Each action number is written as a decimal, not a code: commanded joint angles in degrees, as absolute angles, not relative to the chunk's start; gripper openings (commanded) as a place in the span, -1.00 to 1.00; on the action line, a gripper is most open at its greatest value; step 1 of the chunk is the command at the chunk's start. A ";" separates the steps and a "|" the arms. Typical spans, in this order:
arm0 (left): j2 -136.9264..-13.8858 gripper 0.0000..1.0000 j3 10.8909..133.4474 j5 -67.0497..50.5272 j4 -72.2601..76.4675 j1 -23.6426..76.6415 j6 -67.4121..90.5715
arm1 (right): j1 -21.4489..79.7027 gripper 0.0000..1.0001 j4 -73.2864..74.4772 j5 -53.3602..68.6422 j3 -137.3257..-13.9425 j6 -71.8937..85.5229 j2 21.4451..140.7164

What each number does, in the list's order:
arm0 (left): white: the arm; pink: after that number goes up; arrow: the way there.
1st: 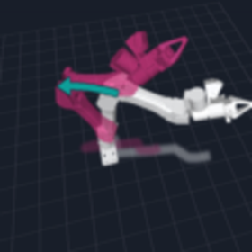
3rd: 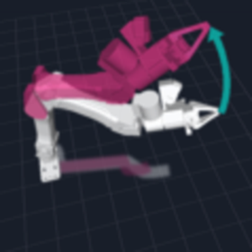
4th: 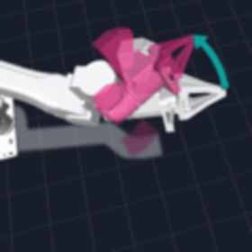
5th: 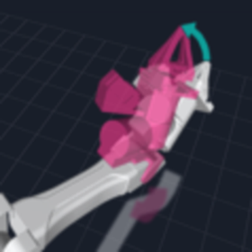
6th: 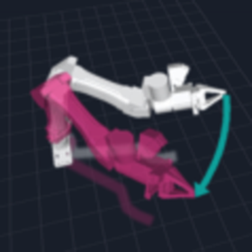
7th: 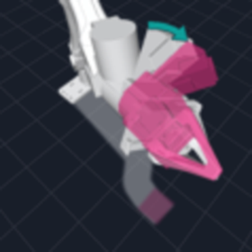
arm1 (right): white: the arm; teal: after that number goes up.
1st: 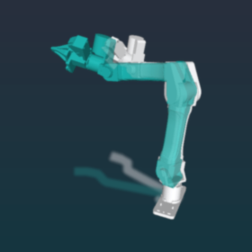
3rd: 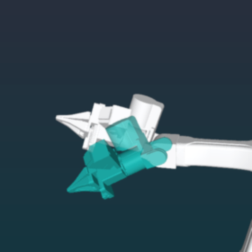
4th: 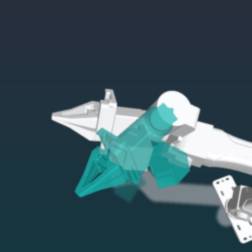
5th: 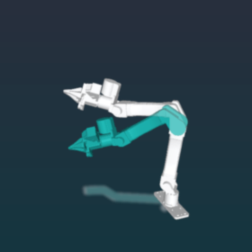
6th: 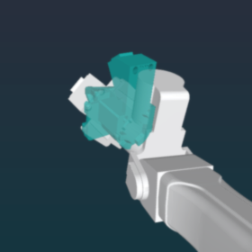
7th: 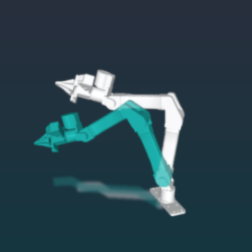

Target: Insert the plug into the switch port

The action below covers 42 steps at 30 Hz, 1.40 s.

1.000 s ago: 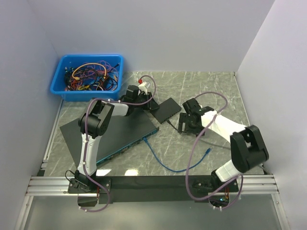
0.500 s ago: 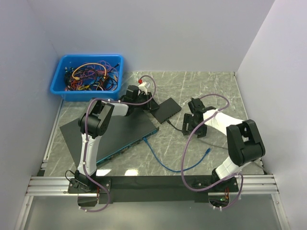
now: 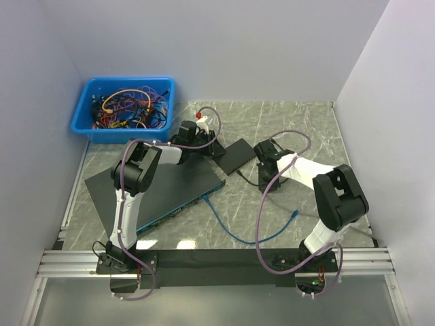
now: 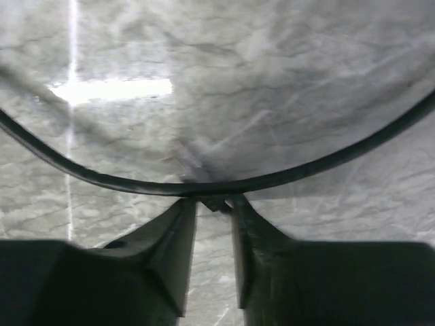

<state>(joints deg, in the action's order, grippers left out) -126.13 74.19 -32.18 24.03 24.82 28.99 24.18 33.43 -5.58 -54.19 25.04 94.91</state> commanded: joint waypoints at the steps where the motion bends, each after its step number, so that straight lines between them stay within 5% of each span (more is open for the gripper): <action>1: -127.00 -0.35 72.42 -31.82 12.04 23.56 26.89 | 26.19 -0.46 33.22 -6.06 -54.66 25.75 98.61; 5: -127.26 -0.35 72.60 -31.91 12.04 23.55 26.98 | 28.21 -1.00 34.19 -6.68 -56.69 24.70 100.72; 26: -112.61 -0.42 64.25 -29.36 20.83 25.31 37.26 | 37.62 -1.00 26.55 3.25 -54.50 20.30 87.21; 36: -102.57 -0.07 60.03 -25.31 22.41 28.65 39.28 | 37.71 -1.00 18.64 5.36 -49.49 21.71 74.98; 42: -95.28 -0.19 54.41 -26.72 28.03 29.79 43.24 | 37.88 -1.00 12.14 8.00 -43.17 21.71 66.72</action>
<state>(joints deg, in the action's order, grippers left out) -100.14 56.66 -26.52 23.38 28.97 40.36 37.39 19.16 5.98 -45.04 21.19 70.91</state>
